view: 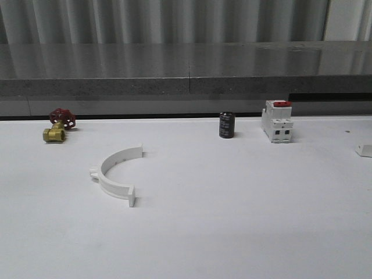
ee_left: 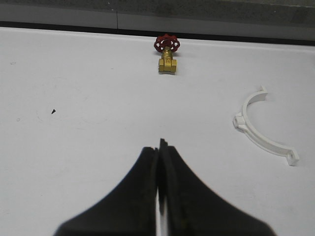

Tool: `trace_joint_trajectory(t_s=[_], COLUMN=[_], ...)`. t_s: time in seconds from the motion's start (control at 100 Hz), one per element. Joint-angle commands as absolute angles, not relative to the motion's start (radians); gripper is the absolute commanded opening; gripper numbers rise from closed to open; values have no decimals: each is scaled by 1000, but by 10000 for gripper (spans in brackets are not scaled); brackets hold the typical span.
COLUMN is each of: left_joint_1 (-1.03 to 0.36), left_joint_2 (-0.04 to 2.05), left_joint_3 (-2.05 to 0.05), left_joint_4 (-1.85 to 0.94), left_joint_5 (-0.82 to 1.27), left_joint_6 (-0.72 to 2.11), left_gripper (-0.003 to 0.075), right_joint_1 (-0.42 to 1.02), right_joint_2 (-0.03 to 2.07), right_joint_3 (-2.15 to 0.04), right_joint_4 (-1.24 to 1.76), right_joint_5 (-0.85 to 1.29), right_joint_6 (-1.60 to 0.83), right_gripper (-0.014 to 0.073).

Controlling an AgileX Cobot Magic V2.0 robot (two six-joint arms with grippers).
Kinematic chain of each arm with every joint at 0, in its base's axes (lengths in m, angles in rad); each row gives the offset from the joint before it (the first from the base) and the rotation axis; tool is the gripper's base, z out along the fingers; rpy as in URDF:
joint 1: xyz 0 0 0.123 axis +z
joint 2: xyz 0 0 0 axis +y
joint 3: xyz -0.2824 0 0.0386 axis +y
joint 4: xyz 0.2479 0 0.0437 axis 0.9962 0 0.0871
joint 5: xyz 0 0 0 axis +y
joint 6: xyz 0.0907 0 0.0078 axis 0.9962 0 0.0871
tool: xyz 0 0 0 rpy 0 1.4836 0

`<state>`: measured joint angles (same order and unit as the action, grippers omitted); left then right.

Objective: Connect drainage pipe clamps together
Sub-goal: 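Grasp the second white semicircular clamp half with the right gripper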

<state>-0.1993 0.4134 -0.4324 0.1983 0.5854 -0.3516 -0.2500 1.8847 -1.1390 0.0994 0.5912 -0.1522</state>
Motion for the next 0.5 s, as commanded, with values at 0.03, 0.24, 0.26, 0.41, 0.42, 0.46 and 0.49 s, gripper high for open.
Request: trace_joint_trajectory(t_s=[0.03,0.24,0.26,0.41,0.42,0.46,0.49], left_joint_1=[-198,-198,-198,-198,-198,-198,-198], left_joint_2=[418,418,418,418,418,418,418], left_joint_3=[-457,-457,-457,-457,-457,-457,-457], left_joint_4=[209,209,209,209,209,209,209], left_joint_5=[509,509,509,509,509,509,509], left_joint_6=[-349,-349,-349,-349,-349,-349,-349], left_gripper=[-20,-21,-20,-20,-20,-21,-20], right_joint_1=[-257,-261,-261,-237,-235,-214,-204], right_joint_2=[1842,1842,1842,1819,1817,1802,1794], right_joint_3=[-1167,-1167,-1168,-1206,-1210,-1232,-1242], right_joint_4=[107,107,107,127,127,129,129], right_joint_5=[579,580,586,627,631,663,678], right_joint_6=[-160,-160,-160,-159,-156,-141,-127], right_gripper=[54,41,41,41,41,41,41])
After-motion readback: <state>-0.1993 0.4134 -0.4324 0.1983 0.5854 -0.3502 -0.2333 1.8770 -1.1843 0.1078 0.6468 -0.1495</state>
